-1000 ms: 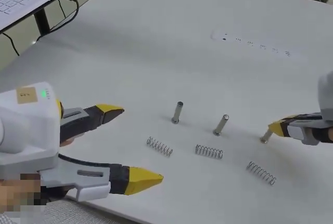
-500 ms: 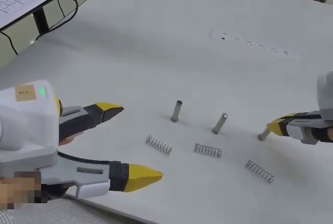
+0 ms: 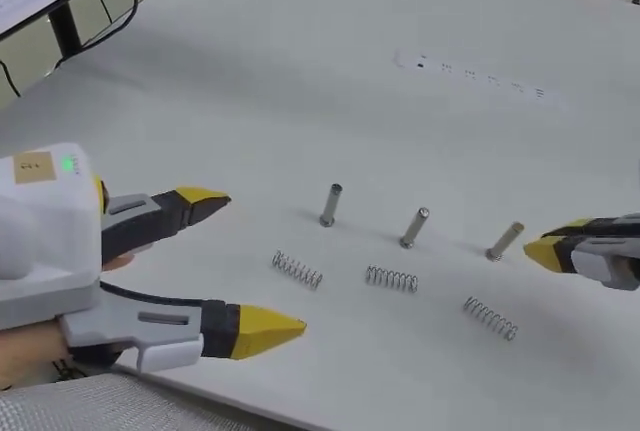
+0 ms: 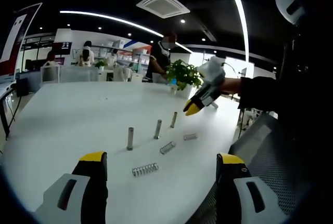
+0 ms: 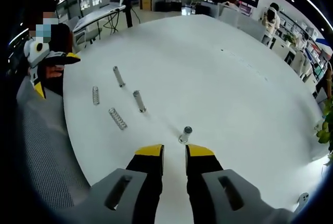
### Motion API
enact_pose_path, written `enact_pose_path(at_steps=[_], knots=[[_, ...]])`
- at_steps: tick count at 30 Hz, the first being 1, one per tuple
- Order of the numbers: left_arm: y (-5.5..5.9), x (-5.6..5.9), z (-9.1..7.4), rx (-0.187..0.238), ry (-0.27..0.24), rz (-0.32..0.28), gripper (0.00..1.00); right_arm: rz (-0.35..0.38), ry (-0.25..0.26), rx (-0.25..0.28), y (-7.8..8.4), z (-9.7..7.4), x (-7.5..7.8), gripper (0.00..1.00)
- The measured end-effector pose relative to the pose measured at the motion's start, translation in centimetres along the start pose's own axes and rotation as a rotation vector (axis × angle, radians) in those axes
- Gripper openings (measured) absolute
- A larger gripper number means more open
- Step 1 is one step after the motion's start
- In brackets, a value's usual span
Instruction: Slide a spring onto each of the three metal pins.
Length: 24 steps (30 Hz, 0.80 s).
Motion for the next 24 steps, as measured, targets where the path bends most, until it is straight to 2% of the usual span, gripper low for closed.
enact_pose_path(at_steps=[6, 9, 15, 17, 19, 24], knots=[[0.0, 0.0, -0.1, -0.004, -0.004, 0.008, 0.83, -0.089, -0.102, -0.046, 0.1, 1.0, -2.9, 0.16], [-0.1, 0.0, -0.1, -0.002, -0.008, 0.01, 0.83, -0.143, -0.157, -0.098, 0.6, 1.5, -4.2, 0.15], [-0.2, 0.0, -0.2, 0.002, -0.01, 0.011, 0.83, -0.208, -0.192, -0.18, 1.5, 2.9, -5.1, 0.14], [-0.2, 0.0, -0.2, 0.003, -0.009, 0.009, 0.83, -0.221, -0.188, -0.202, 1.7, 3.3, -5.0, 0.14], [-0.2, 0.0, -0.2, 0.004, -0.009, 0.009, 0.83, -0.271, -0.174, -0.25, 2.4, 3.7, -4.8, 0.14], [-0.2, 0.1, -0.1, 0.006, -0.003, 0.015, 0.83, -0.298, -0.186, -0.288, 2.8, 4.3, -5.1, 0.14]])
Point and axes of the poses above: the centre of the closed fingertips' face, and the gripper's own axes: z roughly forward along the fingers, x roughly to its right, y roughly out of its underside, the point moved 1 cm from there along -z, roughly backward along the fingers, and after that the axes turned 2 degrees about z, right-handed, at the moved point
